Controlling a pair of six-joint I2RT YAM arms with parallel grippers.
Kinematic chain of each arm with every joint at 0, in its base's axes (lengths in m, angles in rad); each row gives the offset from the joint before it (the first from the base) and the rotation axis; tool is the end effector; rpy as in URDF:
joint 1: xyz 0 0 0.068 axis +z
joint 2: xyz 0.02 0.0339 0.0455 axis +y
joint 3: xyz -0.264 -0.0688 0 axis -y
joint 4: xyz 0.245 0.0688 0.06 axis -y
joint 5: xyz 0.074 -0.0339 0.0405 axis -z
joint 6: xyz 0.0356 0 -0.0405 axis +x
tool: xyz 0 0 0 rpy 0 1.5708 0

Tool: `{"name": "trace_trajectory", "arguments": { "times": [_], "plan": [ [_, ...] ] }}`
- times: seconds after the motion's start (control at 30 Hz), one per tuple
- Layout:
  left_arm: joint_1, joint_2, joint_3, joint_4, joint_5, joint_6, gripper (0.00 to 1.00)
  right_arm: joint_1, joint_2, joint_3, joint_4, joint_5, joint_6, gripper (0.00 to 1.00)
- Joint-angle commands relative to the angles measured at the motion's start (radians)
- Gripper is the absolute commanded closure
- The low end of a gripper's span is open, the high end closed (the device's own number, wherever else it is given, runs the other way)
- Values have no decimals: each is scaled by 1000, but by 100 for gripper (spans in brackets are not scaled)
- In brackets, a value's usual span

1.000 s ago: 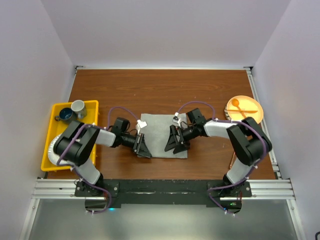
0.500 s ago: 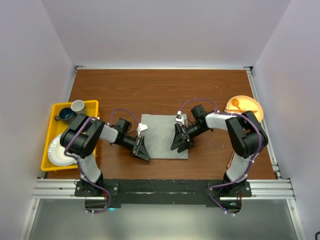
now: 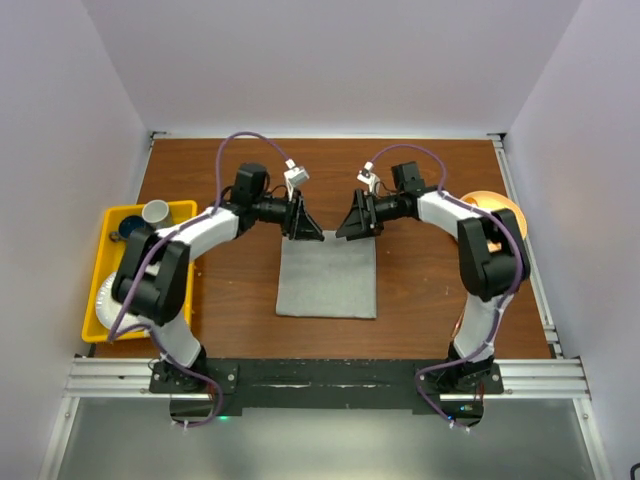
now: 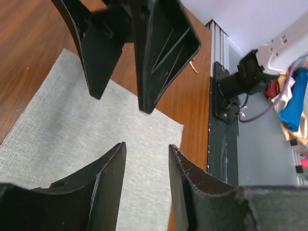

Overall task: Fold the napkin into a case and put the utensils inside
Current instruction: Smooth out the lower triangle-folded napkin at the center of the board.

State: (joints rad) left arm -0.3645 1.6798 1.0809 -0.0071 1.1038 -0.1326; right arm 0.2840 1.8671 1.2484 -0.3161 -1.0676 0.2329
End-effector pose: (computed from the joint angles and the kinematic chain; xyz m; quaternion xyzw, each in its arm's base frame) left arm 0.3240 -0.1576 0.2361 0.3289 0.7212 -0.5474 0.2686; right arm 0.3614 0.1380 0.1994 -0.1799 0.8134 0.5360 0.1367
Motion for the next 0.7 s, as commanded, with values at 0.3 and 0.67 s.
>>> {"name": "trace_trajectory", "arguments": {
  "times": [0.3,0.67],
  "plan": [
    [84,376,-124,432,15,-359,60,-23,220,77,-142,26,-142,53],
    [85,284,11,-70,30,81,48,-60,155,183,-391,52,-227,56]
  ]
}}
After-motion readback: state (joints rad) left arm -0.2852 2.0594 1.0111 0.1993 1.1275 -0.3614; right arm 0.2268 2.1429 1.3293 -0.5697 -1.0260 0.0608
